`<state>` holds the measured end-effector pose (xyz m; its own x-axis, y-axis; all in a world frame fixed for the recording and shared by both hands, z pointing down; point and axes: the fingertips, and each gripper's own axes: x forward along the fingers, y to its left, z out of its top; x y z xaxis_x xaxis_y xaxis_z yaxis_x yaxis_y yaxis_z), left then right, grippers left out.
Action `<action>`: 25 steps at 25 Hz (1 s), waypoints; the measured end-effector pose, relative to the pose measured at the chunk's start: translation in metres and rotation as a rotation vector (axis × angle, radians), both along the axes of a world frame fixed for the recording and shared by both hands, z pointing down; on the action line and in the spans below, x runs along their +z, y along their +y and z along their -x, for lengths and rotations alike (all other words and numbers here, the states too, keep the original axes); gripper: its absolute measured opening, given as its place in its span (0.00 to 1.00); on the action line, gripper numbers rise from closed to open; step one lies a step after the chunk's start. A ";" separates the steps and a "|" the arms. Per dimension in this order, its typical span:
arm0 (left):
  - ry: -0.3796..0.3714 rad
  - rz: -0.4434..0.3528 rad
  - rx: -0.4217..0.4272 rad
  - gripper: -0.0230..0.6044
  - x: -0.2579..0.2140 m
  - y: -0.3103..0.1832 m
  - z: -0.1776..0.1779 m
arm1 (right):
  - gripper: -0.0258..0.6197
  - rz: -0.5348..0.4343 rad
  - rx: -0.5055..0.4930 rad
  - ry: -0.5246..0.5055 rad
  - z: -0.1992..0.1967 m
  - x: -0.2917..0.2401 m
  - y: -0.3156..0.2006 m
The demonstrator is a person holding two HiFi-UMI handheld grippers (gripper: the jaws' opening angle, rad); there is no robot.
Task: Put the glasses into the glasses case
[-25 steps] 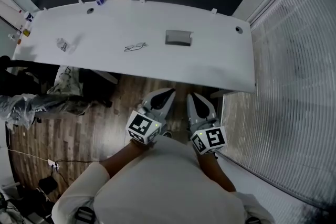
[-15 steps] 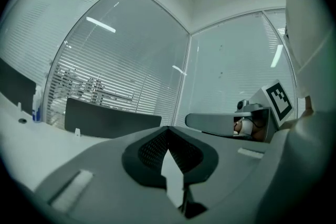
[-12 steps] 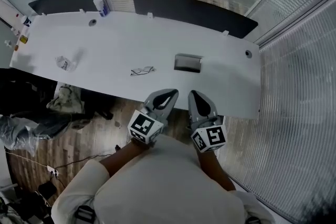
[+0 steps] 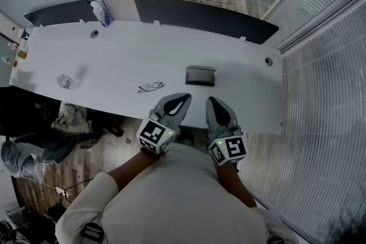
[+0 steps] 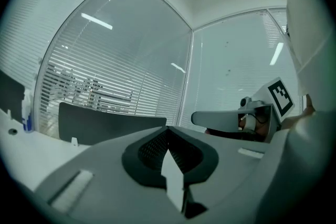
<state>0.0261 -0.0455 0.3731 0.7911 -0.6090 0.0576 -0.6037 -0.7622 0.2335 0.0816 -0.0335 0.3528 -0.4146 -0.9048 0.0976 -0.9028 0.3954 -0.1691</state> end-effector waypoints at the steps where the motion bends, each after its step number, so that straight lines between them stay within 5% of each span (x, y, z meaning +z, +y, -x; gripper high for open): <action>1: 0.004 0.003 0.004 0.04 -0.002 0.000 -0.003 | 0.04 -0.002 0.000 0.002 -0.003 -0.001 -0.001; 10: -0.004 0.005 -0.019 0.04 -0.001 -0.007 -0.010 | 0.04 0.018 -0.025 0.003 -0.007 0.001 -0.012; 25: -0.049 0.134 -0.095 0.04 0.051 0.017 0.020 | 0.04 0.188 -0.130 -0.027 0.028 0.058 0.015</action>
